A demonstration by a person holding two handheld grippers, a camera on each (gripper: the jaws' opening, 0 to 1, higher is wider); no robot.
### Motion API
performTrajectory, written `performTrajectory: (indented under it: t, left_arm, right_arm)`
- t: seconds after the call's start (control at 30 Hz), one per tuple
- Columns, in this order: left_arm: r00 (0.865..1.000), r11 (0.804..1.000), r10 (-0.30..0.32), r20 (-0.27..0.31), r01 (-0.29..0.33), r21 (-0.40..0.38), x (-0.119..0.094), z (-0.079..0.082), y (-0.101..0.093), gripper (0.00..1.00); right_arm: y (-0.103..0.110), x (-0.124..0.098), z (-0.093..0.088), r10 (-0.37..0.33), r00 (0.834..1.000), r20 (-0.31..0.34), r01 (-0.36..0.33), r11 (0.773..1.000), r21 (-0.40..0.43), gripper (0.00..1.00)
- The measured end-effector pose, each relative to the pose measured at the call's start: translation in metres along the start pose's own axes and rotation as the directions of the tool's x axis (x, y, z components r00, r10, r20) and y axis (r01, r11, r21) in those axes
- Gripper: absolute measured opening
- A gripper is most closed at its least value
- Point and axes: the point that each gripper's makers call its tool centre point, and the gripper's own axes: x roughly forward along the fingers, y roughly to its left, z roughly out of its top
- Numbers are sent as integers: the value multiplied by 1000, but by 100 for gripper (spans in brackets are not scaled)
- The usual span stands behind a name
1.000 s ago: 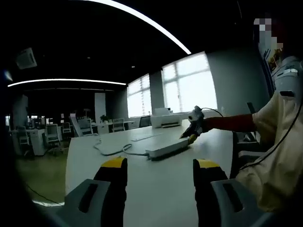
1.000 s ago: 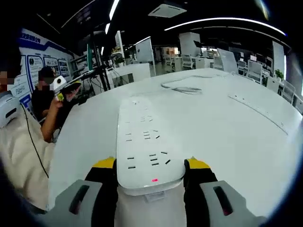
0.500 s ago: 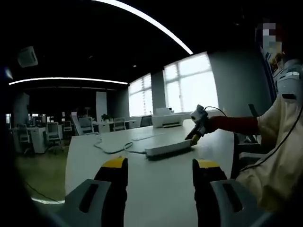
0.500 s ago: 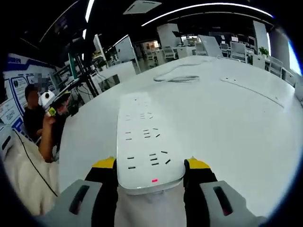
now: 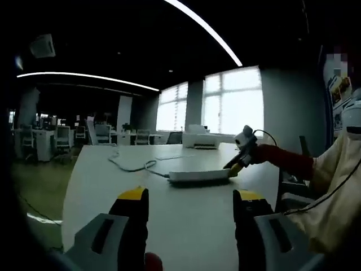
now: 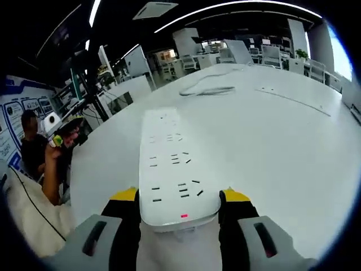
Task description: Pick up the power strip scattered on the table, fix it on the side mounting bracket of the table, and press the switch
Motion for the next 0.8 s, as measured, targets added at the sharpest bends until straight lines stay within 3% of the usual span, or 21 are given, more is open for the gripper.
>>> performTrajectory:
  t: [0.1,0.2,0.27,0.43,0.67,0.8]
  left_arm:
    - [1000,998,5,5,-4,-68,6,0,1,63]
    - [1000,981,-7,31,13,-196,12,3,1,64]
    - [999,947,-9,44,23,-322,15,6,3,71]
    - [996,900,-4,88,42,-433,22,12,5,75]
    - [996,782,13,92,47,-622,36,9,8,85]
    - [993,707,29,117,62,-705,41,11,12,86]
  right_arm:
    - [1,1,1,5,1000,-1,-5,1000,13,50]
    - [5,3,1,3,1000,3,-3,1000,21,50]
    - [7,4,1,3,1000,15,-4,1000,25,50]
    - [12,6,1,8,999,33,-9,999,39,50]
    - [20,9,1,13,999,42,-15,999,40,50]
    - [21,10,2,19,999,41,-20,999,46,50]
